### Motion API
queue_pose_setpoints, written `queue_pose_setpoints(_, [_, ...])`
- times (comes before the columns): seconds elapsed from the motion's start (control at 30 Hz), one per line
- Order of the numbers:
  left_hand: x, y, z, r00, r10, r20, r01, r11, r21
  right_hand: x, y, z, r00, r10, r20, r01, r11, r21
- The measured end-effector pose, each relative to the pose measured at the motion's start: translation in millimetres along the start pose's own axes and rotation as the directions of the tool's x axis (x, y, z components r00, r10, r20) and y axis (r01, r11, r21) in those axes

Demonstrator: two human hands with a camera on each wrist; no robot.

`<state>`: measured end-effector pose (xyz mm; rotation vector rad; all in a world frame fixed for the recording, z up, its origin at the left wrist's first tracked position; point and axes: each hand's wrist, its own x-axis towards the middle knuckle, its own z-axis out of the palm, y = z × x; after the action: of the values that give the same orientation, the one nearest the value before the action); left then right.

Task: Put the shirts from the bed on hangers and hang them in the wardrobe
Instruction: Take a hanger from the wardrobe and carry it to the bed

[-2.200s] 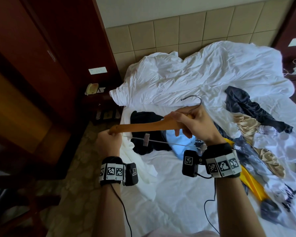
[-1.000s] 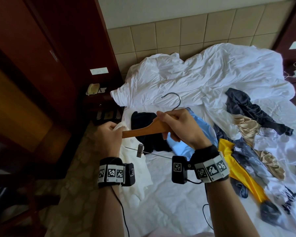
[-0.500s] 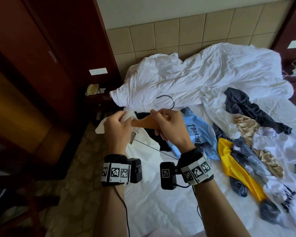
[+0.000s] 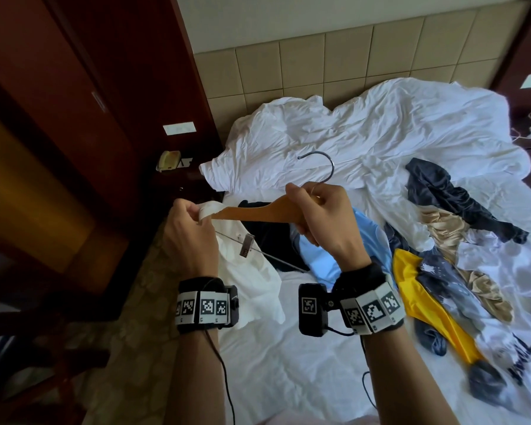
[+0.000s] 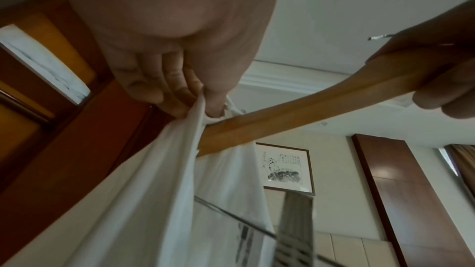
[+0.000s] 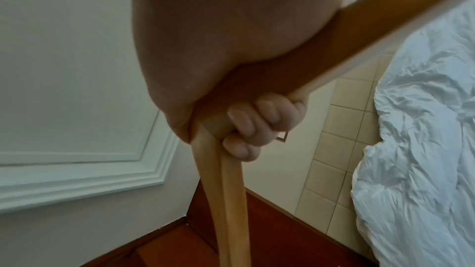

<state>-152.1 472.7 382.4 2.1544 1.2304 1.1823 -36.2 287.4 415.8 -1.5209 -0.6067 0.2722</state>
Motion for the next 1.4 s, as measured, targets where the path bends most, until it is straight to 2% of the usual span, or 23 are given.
queue_pose_setpoints(0.17, [2.9, -4.7, 6.2, 0.990, -0.013, 0.142, 0.014, 1.000, -0.007, -0.2, 4.0, 6.4, 0.994, -0.105, -0.043, 0.098, 0.985, -0.143])
queue_pose_setpoints(0.3, [-2.2, 5.3, 5.3, 0.974, 0.086, 0.211, -0.068, 0.994, -0.091, -1.3, 9.3, 16.6, 0.993, -0.095, -0.076, 0.082, 0.984, -0.160])
queue_pose_setpoints(0.37, [-8.7, 15.4, 5.6, 0.971, 0.121, 0.206, -0.093, 0.985, -0.142, -2.0, 11.8, 24.6, 0.993, -0.078, -0.092, 0.062, 0.985, -0.158])
queue_pose_setpoints(0.47, [-20.2, 33.8, 12.1, 0.956, 0.261, 0.130, -0.230, 0.949, -0.215, -4.7, 15.5, 39.4, 0.997, -0.044, -0.064, 0.033, 0.987, -0.157])
queue_pose_setpoints(0.53, [-24.5, 42.0, 15.6, 0.948, 0.300, 0.104, -0.267, 0.931, -0.251, -5.6, 18.0, 44.2, 0.997, -0.019, -0.069, 0.010, 0.992, -0.125])
queue_pose_setpoints(0.63, [-23.9, 38.3, 15.8, 0.960, 0.270, 0.076, -0.250, 0.946, -0.206, -5.8, 18.8, 37.9, 0.990, -0.023, -0.139, 0.016, 0.999, -0.050])
queue_pose_setpoints(0.7, [-22.8, 31.7, 13.7, 0.975, 0.209, 0.078, -0.200, 0.974, -0.106, -5.4, 18.0, 31.4, 0.980, -0.029, -0.197, 0.030, 1.000, -0.001])
queue_pose_setpoints(0.8, [-24.2, 25.1, 10.6, 0.987, 0.056, 0.153, -0.065, 0.996, 0.056, -6.9, 13.4, 25.8, 0.962, -0.025, -0.274, 0.047, 0.996, 0.075])
queue_pose_setpoints(0.87, [-25.8, 22.4, 7.5, 0.974, 0.033, 0.225, -0.063, 0.990, 0.125, -7.8, 10.7, 24.3, 0.951, -0.036, -0.306, 0.077, 0.989, 0.122])
queue_pose_setpoints(0.93, [-26.3, 21.2, 9.3, 0.940, 0.115, 0.320, -0.128, 0.992, 0.018, -7.9, 10.6, 24.5, 0.940, -0.053, -0.336, 0.108, 0.983, 0.146])
queue_pose_setpoints(1.03, [-30.0, 25.4, 14.3, 0.815, 0.266, 0.515, -0.166, 0.958, -0.233, -8.2, 14.5, 29.6, 0.937, -0.064, -0.342, 0.113, 0.986, 0.125])
queue_pose_setpoints(1.13, [-33.9, 38.8, 5.6, 0.711, 0.346, 0.612, -0.119, 0.917, -0.381, -7.6, 25.2, 31.6, 0.941, -0.073, -0.331, 0.103, 0.992, 0.074])
queue_pose_setpoints(1.2, [-34.2, 46.3, -1.4, 0.680, 0.349, 0.645, -0.077, 0.909, -0.410, -6.5, 31.6, 28.3, 0.941, -0.044, -0.335, 0.087, 0.990, 0.113])
queue_pose_setpoints(1.23, [-33.0, 47.4, -3.5, 0.690, 0.337, 0.641, -0.069, 0.912, -0.404, -5.8, 34.1, 25.5, 0.943, -0.026, -0.333, 0.078, 0.986, 0.144])
queue_pose_setpoints(1.27, [-31.1, 45.7, -3.5, 0.729, 0.316, 0.607, -0.066, 0.915, -0.397, -5.7, 35.3, 22.3, 0.945, -0.010, -0.327, 0.072, 0.982, 0.176])
queue_pose_setpoints(1.3, [-28.1, 42.7, -1.8, 0.796, 0.290, 0.532, -0.066, 0.915, -0.399, -5.1, 37.1, 19.1, 0.948, 0.005, -0.318, 0.063, 0.977, 0.204])
queue_pose_setpoints(1.37, [-20.3, 33.8, 3.4, 0.928, 0.263, 0.265, -0.158, 0.919, -0.361, -5.9, 38.8, 11.9, 0.960, 0.028, -0.277, 0.047, 0.964, 0.261])
queue_pose_setpoints(1.4, [-15.4, 30.0, 5.3, 0.950, 0.276, 0.147, -0.229, 0.933, -0.277, -6.3, 39.7, 8.2, 0.968, 0.023, -0.250, 0.050, 0.958, 0.281])
